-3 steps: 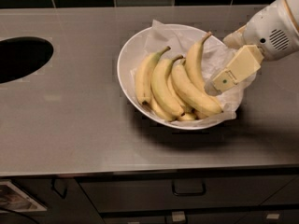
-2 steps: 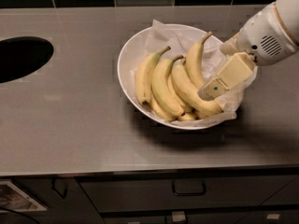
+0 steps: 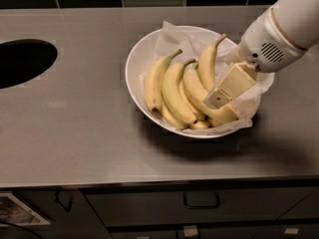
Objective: Pick banana from white bowl
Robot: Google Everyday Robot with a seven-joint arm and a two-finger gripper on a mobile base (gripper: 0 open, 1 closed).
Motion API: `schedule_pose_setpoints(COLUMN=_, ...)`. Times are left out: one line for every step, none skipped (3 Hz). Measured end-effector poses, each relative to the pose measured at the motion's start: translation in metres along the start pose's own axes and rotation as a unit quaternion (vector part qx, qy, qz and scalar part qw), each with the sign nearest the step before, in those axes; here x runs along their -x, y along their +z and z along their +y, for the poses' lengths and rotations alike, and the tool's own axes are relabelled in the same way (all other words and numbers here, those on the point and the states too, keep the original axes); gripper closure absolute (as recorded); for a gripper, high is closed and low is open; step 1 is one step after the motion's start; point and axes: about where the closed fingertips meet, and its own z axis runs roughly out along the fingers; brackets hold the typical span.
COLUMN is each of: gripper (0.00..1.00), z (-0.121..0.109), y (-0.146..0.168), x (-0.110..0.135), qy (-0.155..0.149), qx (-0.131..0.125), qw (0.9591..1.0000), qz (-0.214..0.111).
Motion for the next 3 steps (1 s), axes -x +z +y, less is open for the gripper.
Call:
schedule_pose_setpoints(gripper=0.23, z=0.0045, y=0.0038, x=-0.0009, qy=-0.003, qx=-0.002, qw=0.9999, qz=0.014)
schedule_pose_setpoints(gripper=0.23, z=0.0082, y=0.0068, x=-0.0041, qy=-0.001, qx=-0.003, qw=0.9997, qz=0.024)
schedule_pose_setpoints(gripper=0.23, z=0.0141, y=0.01, x=-0.0065, qy=0.0, qx=-0.005, qw=0.9994, qz=0.034)
